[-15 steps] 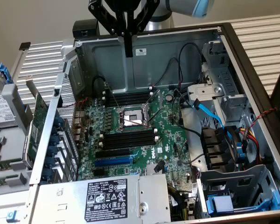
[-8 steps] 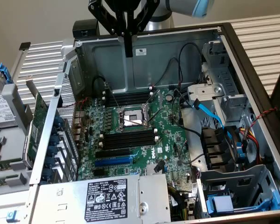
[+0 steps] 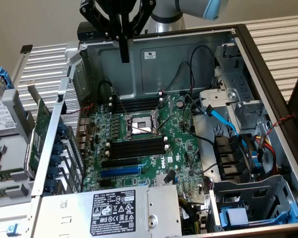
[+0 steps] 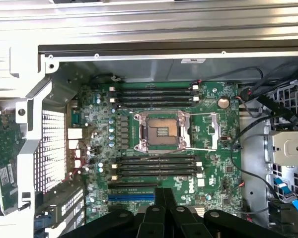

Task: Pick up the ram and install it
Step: 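Reach for the ram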

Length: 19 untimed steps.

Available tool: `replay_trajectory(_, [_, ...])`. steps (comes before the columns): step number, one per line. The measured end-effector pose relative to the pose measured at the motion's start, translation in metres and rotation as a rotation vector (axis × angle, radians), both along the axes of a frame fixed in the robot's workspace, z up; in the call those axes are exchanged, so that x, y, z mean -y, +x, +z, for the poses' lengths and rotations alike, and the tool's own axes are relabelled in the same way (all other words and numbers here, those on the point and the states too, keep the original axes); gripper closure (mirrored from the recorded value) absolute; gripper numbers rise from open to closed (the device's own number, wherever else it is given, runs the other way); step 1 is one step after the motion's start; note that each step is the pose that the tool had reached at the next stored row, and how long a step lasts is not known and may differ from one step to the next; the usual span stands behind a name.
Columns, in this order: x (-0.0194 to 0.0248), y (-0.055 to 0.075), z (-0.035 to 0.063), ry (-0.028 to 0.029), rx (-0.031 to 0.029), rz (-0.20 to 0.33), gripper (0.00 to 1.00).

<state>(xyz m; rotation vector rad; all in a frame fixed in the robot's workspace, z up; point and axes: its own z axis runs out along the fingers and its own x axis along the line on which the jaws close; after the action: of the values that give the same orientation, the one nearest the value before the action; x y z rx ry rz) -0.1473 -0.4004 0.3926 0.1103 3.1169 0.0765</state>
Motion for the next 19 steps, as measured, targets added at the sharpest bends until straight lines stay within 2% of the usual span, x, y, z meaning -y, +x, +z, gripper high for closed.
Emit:
replay_trajectory(3, [0.0021, -0.006, 0.0000, 0.0011, 0.0001, 0.000, 0.89])
replay_trajectory(14, [0.0067, -0.042, 0.0000, 0.0013, 0.0028, 0.000, 0.89])
replay_trajectory(19, [0.0104, -0.056, 0.0000, 0.0023, 0.0035, 0.000, 0.89])
